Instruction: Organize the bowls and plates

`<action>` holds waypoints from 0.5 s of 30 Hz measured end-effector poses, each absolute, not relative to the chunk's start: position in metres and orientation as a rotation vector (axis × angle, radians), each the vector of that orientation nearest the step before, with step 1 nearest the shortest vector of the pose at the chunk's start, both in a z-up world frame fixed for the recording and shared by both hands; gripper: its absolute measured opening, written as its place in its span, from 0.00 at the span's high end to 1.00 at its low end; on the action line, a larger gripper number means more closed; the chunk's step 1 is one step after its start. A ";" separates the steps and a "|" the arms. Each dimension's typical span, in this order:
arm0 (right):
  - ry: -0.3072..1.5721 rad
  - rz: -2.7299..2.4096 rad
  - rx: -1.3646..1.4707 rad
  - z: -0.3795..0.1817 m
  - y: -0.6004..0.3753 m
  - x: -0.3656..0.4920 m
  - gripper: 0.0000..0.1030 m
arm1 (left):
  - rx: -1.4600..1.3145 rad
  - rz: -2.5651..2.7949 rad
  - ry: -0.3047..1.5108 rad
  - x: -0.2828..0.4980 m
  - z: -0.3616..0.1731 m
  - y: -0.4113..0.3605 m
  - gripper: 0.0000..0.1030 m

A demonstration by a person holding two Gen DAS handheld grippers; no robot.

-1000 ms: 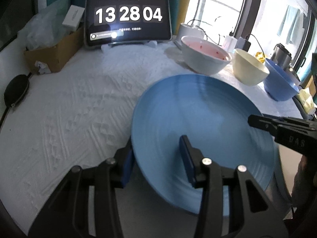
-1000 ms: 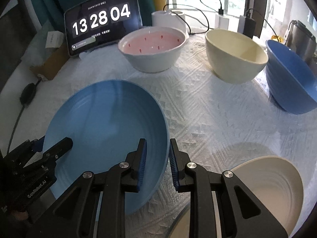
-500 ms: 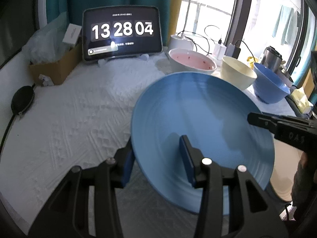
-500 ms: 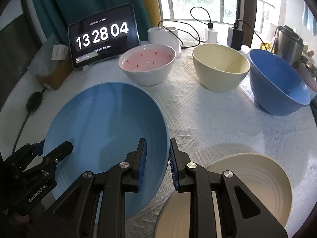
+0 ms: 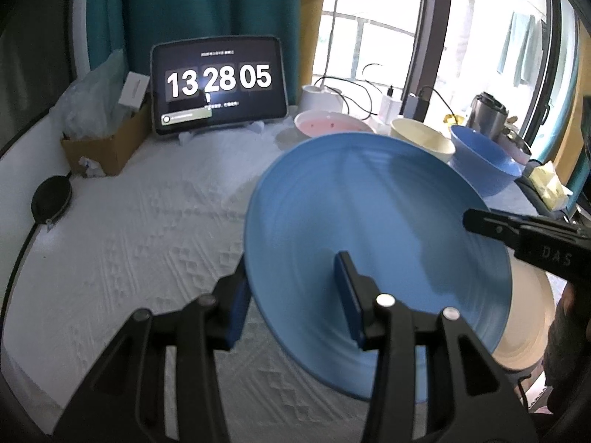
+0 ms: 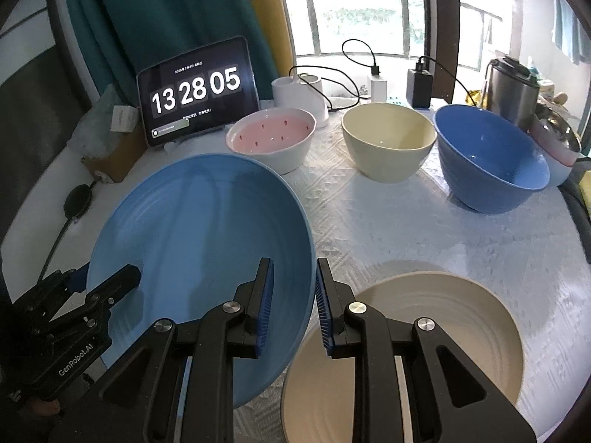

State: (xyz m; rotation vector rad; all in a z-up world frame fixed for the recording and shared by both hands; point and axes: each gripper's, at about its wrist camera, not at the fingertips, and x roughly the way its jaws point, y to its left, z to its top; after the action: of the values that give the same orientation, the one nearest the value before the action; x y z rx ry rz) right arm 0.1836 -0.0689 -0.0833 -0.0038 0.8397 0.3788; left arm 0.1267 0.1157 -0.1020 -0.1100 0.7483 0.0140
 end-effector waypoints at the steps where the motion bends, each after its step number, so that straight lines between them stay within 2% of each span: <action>1: 0.837 0.378 -0.002 -0.082 -0.071 0.182 0.76 | -0.108 0.012 0.746 0.126 -0.101 0.114 0.57; 15: 0.809 0.333 0.043 -0.076 -0.110 0.154 0.76 | -0.063 -0.035 0.737 0.110 -0.094 0.073 0.57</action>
State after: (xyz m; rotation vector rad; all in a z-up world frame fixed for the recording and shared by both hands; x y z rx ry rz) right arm 0.1545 -0.1096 -0.0763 0.0427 0.8088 0.3327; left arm 0.1097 0.0728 -0.0936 -0.0628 0.7368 -0.0354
